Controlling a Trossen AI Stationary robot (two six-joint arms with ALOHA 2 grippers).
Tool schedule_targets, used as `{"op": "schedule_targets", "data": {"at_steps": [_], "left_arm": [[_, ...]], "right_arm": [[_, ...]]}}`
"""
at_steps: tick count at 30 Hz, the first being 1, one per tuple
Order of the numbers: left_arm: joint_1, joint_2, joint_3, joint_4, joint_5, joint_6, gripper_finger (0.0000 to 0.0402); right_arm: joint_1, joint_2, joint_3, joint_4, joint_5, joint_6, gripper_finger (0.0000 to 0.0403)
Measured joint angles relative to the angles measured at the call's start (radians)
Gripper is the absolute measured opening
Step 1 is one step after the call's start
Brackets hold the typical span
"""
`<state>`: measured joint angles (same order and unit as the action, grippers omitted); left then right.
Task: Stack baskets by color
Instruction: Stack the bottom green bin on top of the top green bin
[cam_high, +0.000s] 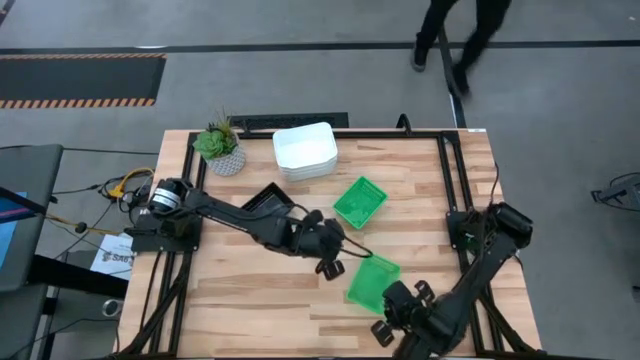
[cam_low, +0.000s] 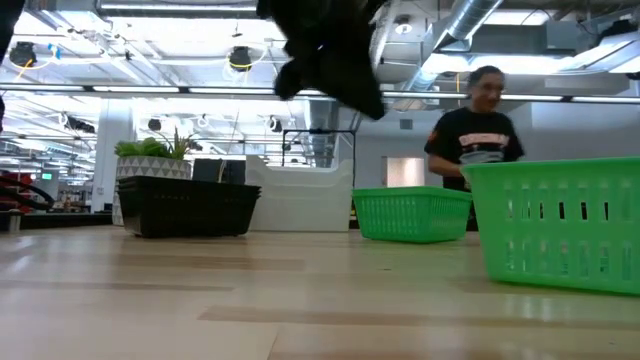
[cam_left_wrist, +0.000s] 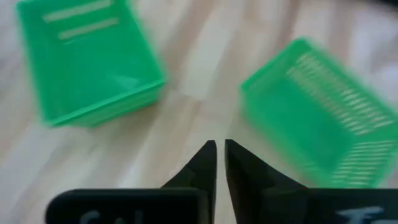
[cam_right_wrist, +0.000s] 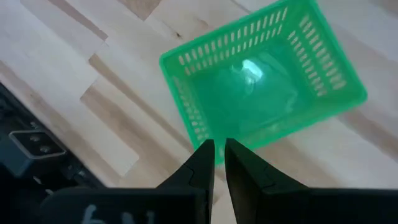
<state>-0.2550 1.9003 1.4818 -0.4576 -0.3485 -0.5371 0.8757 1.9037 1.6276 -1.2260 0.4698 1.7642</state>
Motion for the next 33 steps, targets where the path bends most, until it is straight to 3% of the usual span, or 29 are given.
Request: {"op": "schedule_targets", "data": {"at_steps": [9,17,27,33], "left_arm": [[-0.024,0.034,0.000,0.102,0.005,-0.019,0.0136],[-0.033,0.176,0.048,0.134,0.132,-0.130,0.0239],[-0.033,0.263,0.148,0.094,0.185,-0.163,0.0249],[-0.032,0.267,0.174,0.031,0.169,-0.196,0.0219]], "right_arm": [[0.131,0.000,0.000,-0.014,-0.001,0.251,0.0063],[0.173,0.000,-0.048,-0.019,0.000,0.386,0.0063],[0.174,0.038,-0.062,0.011,-0.003,0.378,0.0063],[0.177,0.040,-0.062,0.027,-0.002,0.375,0.0063]]}}
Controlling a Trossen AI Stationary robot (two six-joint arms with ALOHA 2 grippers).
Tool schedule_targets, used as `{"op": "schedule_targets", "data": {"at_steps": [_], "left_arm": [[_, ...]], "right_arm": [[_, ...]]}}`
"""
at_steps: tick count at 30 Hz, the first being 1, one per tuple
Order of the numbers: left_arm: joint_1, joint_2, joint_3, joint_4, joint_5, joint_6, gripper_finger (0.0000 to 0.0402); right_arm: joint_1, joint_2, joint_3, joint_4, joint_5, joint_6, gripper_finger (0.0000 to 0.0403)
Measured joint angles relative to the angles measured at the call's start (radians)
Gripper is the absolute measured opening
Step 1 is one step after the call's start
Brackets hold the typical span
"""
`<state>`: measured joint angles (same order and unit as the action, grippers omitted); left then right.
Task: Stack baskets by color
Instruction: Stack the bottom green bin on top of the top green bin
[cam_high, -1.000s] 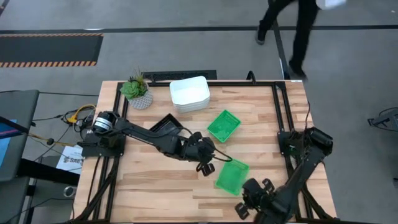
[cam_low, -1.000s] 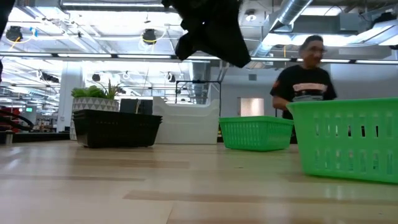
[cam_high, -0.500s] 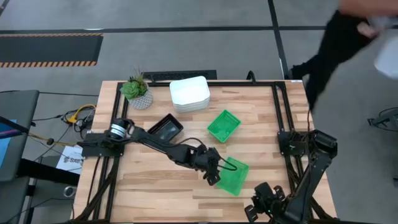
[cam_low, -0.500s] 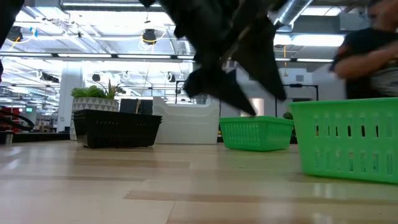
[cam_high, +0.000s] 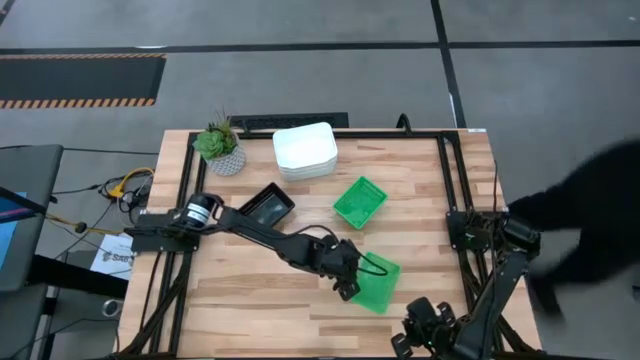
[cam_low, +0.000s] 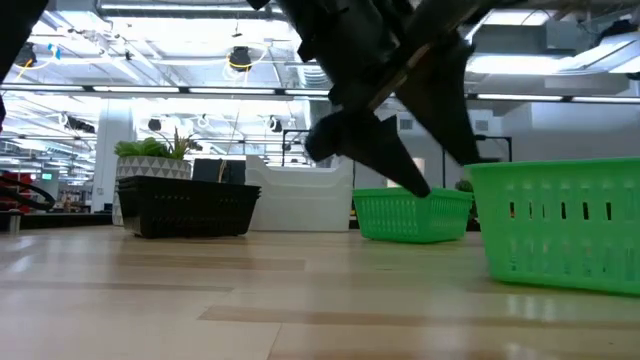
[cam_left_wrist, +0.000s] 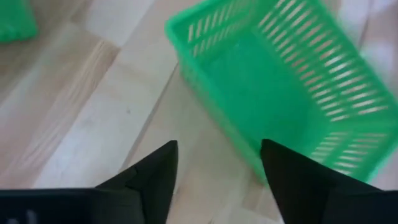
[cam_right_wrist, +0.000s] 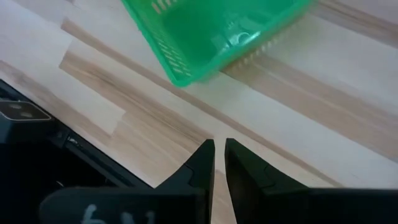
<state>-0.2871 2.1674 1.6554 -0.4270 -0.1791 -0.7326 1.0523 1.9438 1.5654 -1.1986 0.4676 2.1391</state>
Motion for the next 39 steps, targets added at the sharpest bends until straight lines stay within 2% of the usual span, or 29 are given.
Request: {"op": "schedule_targets", "data": {"at_steps": [7,13,15,19,22,29,32,35,39], "left_arm": [[0.003,0.057,-0.001,-0.019,0.051,-0.005,0.0125],[0.013,0.055,-0.001,-0.042,0.077,0.003,0.0028],[0.009,0.050,0.009,-0.052,0.076,0.006,0.0009],[-0.010,0.040,0.068,-0.117,0.068,0.034,0.0002],[-0.025,0.031,0.145,-0.227,0.017,0.073,0.0001],[-0.033,0.016,0.329,-0.579,-0.232,0.142,0.0000],[-0.030,0.015,0.351,-0.553,-0.255,0.124,0.0000],[-0.041,0.023,0.349,-0.511,-0.231,0.081,0.0000],[-0.049,0.072,0.349,-0.478,-0.201,0.104,0.0004]], "right_arm": [[0.000,0.001,0.000,0.006,0.000,0.000,0.0063],[0.000,0.001,0.000,0.000,0.001,-0.001,0.0063],[0.000,0.001,0.000,-0.002,0.001,-0.001,0.0063],[0.002,0.001,0.000,-0.005,0.003,-0.001,0.0063],[0.002,0.004,0.000,-0.006,0.004,-0.004,0.0063],[0.006,0.008,0.000,-0.011,0.005,-0.004,0.0063],[0.006,0.008,0.000,-0.016,0.005,-0.003,0.0063],[0.006,0.008,0.000,-0.021,0.006,0.000,0.0063],[0.004,0.008,0.000,-0.077,-0.021,0.058,0.0063]]}}
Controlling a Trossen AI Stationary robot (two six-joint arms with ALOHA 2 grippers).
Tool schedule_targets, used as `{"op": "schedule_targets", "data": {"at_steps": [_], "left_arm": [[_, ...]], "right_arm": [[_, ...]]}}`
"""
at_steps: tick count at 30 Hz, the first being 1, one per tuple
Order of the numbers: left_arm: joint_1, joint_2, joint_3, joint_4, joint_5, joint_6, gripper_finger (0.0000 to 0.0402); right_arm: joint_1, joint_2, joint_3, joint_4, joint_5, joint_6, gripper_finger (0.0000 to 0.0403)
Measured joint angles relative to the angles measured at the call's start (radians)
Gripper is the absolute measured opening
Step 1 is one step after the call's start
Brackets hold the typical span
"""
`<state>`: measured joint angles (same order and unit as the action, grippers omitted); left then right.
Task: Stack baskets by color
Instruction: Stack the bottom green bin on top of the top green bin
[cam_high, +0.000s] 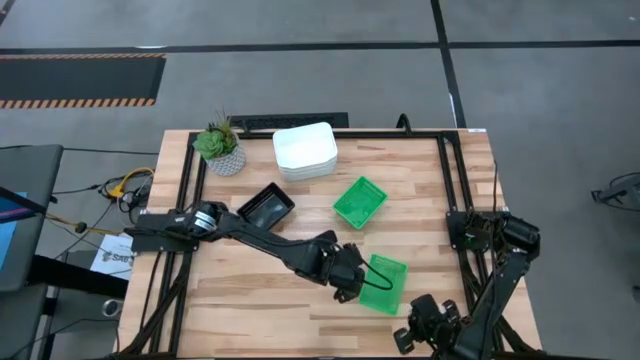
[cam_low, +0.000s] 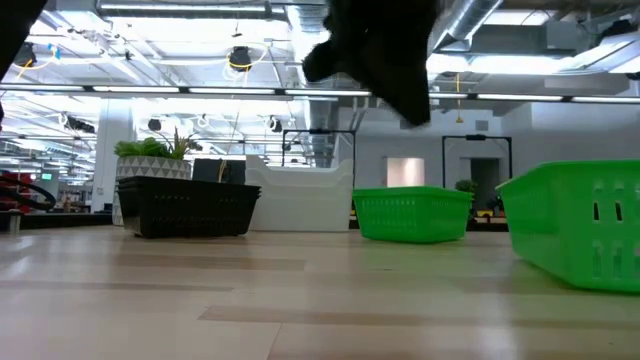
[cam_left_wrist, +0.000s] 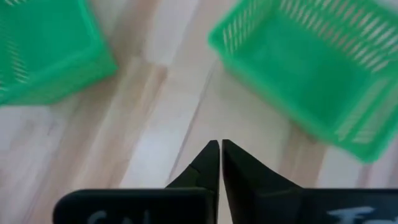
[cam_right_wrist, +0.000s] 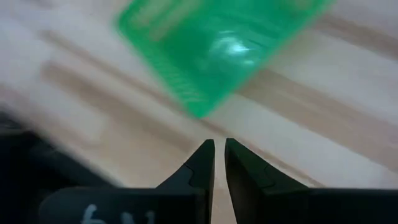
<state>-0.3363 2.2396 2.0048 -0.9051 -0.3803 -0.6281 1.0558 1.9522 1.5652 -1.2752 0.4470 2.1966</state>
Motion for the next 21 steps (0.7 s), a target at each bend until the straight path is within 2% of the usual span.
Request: {"op": "schedule_targets", "data": {"at_steps": [4,10,12,16,21], "left_arm": [[0.000,0.012,-0.002,-0.041,0.025,0.003,0.0024],[0.000,0.012,-0.002,-0.087,0.006,-0.002,0.0071],[0.000,0.012,-0.002,-0.102,0.001,-0.003,0.0087],[0.000,0.012,-0.002,-0.137,-0.010,-0.013,0.0115],[0.000,0.012,-0.002,-0.229,-0.041,-0.063,0.0135]], "right_arm": [[-0.034,0.001,-0.072,-0.018,-0.110,0.040,0.0063],[-0.137,0.002,-0.216,0.033,-0.105,0.015,0.0063],[-0.183,0.003,-0.242,0.073,-0.082,-0.054,0.0063],[-0.274,0.002,-0.265,0.229,-0.018,-0.292,0.0063],[-0.327,0.002,-0.263,0.361,0.006,-0.486,0.0063]]}}
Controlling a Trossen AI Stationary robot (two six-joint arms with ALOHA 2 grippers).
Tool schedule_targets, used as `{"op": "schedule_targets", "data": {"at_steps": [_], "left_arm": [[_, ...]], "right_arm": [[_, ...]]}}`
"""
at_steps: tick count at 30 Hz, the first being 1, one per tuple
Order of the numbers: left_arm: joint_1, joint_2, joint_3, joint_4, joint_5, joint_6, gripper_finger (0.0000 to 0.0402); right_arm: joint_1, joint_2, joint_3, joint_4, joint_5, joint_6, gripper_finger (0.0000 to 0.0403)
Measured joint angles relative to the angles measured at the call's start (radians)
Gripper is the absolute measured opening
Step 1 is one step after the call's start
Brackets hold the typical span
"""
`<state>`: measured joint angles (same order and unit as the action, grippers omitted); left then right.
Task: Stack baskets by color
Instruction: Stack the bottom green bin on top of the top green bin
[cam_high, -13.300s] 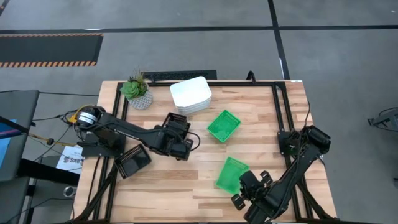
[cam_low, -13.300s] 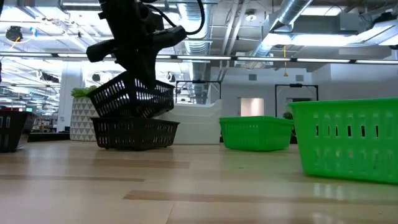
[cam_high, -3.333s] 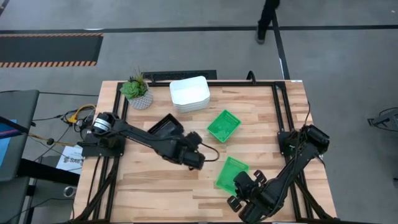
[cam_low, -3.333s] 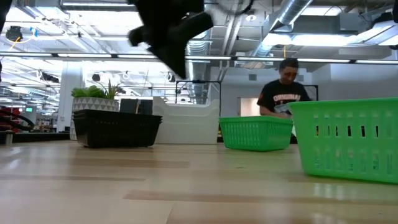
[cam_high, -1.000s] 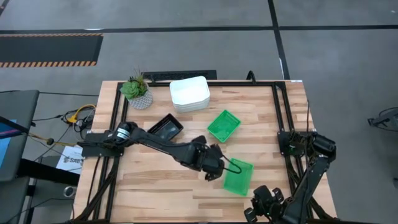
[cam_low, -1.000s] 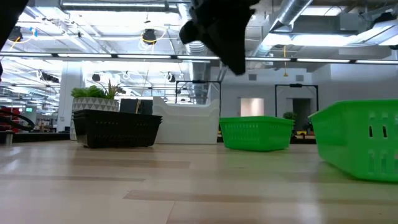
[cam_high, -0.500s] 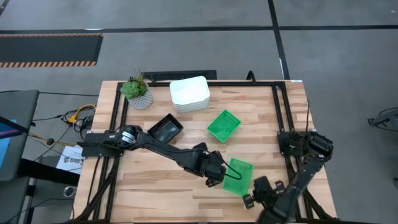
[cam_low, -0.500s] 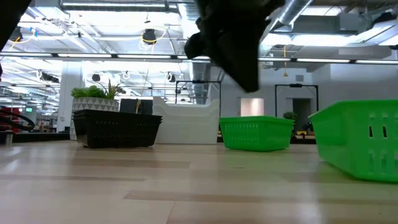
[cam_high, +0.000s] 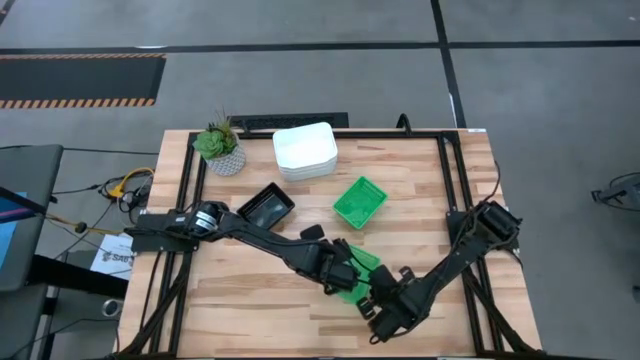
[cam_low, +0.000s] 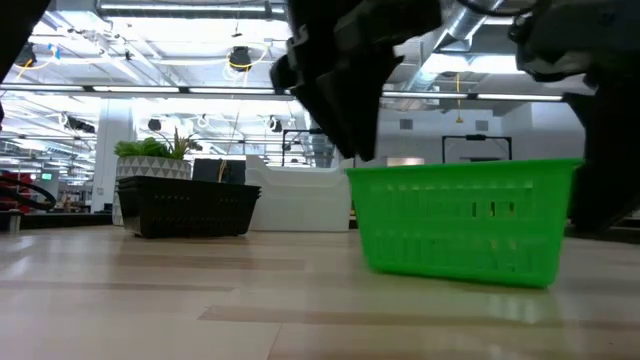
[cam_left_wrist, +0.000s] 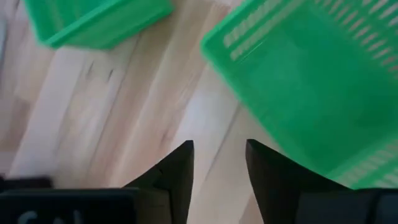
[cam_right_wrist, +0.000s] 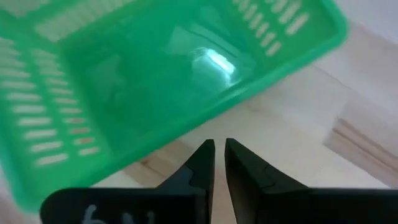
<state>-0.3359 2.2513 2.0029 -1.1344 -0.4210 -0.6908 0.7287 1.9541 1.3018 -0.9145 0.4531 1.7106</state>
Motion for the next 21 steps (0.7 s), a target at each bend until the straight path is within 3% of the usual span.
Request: {"op": "schedule_targets", "data": {"at_steps": [5,10,17,21], "left_arm": [[-0.005,0.000,0.000,-0.082,-0.020,-0.037,0.0134],[-0.006,0.000,0.000,-0.010,-0.021,-0.052,0.0124],[-0.006,-0.009,0.000,0.107,0.048,-0.012,0.0114],[-0.004,-0.009,-0.013,0.114,0.029,-0.049,0.0113]], "right_arm": [[-0.005,0.000,0.000,0.014,0.024,-0.024,0.0063],[0.012,-0.001,0.000,0.022,0.026,-0.005,0.0063],[0.152,-0.004,0.041,-0.017,0.027,0.151,0.0063],[0.236,-0.005,0.063,-0.050,0.030,0.289,0.0063]]}}
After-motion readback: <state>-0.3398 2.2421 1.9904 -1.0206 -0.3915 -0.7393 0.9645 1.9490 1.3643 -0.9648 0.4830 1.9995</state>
